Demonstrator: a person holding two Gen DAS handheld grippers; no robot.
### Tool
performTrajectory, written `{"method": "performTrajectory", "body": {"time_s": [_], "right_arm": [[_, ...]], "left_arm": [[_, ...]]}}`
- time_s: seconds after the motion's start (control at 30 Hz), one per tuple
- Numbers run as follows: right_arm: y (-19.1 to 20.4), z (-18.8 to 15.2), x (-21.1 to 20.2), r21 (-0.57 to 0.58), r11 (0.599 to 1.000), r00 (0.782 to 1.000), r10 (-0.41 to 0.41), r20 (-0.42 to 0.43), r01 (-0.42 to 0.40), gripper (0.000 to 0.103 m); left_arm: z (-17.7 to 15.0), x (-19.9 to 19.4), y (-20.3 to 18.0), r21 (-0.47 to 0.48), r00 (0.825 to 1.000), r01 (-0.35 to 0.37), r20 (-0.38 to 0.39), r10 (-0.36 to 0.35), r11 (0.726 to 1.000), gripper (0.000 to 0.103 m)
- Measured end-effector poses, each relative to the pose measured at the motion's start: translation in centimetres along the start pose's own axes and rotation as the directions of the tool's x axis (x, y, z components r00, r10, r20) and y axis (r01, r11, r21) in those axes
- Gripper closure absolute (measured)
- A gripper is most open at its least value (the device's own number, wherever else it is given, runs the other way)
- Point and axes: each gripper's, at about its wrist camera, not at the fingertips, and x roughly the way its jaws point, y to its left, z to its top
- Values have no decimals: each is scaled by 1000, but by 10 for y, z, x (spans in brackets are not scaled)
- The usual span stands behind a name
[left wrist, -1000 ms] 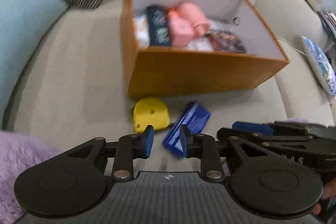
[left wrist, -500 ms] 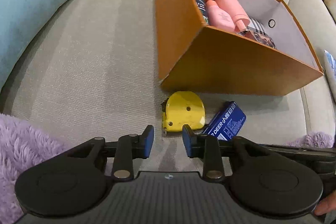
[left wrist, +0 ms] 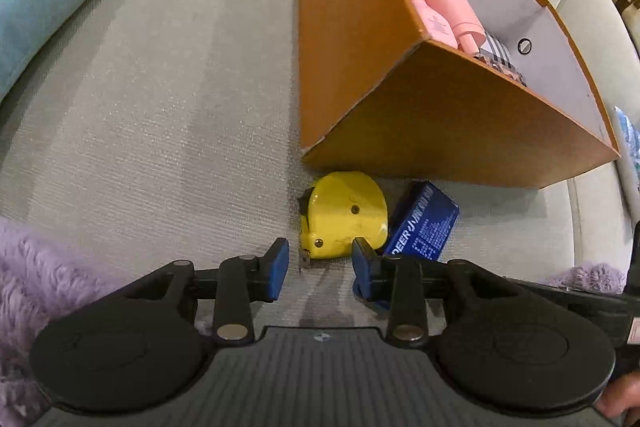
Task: Organize rigid objects
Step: 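Grasp the yellow tape measure with the left gripper while the right grasps the blue tin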
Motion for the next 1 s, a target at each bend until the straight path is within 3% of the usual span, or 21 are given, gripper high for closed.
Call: {"method": "performTrajectory", "body": {"time_s": [0.37,0.43,0.57,0.7,0.83,1.0], "right_arm": [[-6,-3,-25,30,999,998,38,53,-39,86],[-2,-4,-33,-13,1000,997,6,77,-5,86],[2,-7,-43,-69,995,992,-58,109,66,87],[8,-10,-48,-178,969,978,-145,153,172,87],[10,-9,-48,-248,949,973,-158,168,197,87],[11,-2,-36,-232,962,984,-118,132,146,87]], "left_arm": [[-1,1,1,-22,1000,9,-7,-10,1000,56],[-1,-2,6,-53,1000,21,10,-20,998,49],[1,2,7,-78,1000,2,14,-1,997,44],[7,10,6,-113,1000,15,13,-14,993,35],[10,14,6,-115,1000,22,8,-22,993,35],[12,20,1,-88,1000,28,14,-27,996,36]]}}
